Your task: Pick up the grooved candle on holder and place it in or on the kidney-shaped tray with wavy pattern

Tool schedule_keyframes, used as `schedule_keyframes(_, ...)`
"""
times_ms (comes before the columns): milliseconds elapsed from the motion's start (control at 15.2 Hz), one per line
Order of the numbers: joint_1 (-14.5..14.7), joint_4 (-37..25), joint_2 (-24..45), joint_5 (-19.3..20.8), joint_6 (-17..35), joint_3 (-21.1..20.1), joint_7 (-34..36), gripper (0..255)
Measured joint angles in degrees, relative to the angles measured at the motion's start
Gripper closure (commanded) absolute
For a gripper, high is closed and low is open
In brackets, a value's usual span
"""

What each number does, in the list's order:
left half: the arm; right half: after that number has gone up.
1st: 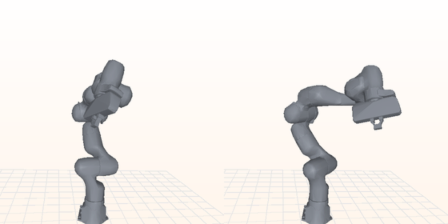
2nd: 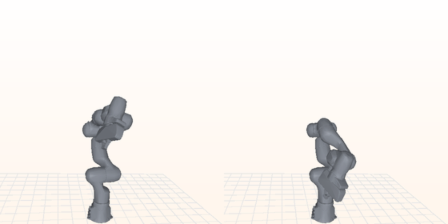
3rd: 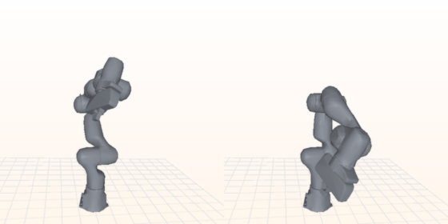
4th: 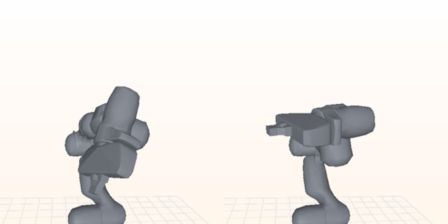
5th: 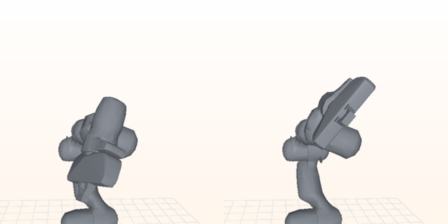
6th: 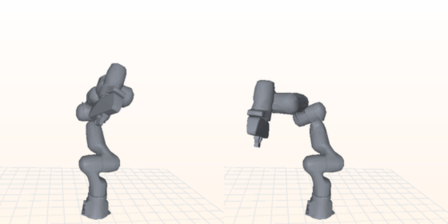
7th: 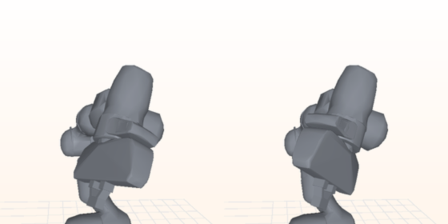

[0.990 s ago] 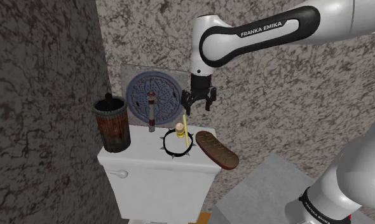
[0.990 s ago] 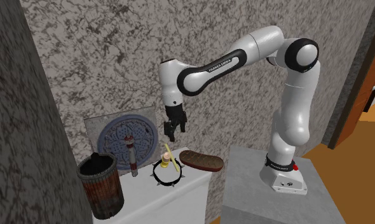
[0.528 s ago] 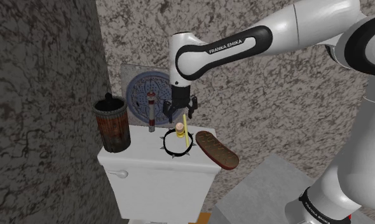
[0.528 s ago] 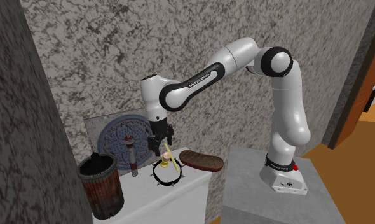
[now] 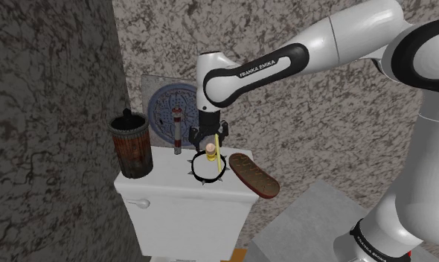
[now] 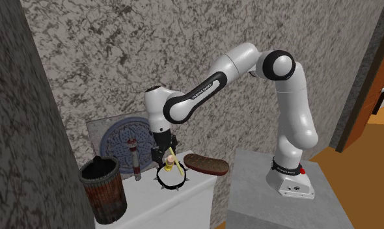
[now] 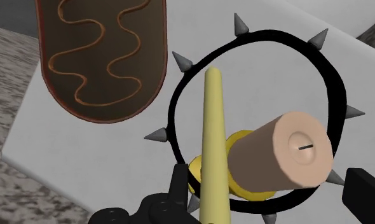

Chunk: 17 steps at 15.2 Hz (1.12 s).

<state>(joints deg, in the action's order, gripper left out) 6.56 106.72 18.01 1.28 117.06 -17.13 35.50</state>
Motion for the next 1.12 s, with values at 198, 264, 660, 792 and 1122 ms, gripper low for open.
schedule_keyframes(198,0.04,0.12,0.25,0.07,0.35,-0.02,0.11,0)
schedule_keyframes(264,0.03,0.15,0.29,0.07,0.35,-0.02,0.12,0)
schedule_keyframes(660,-0.01,0.36,0.22,0.06,0.46,-0.03,0.15,255)
schedule_keyframes(792,-0.02,0.42,0.19,0.05,0.51,-0.03,0.14,255)
schedule_keyframes(1122,-0.06,0.39,0.21,0.05,0.39,-0.01,0.12,255)
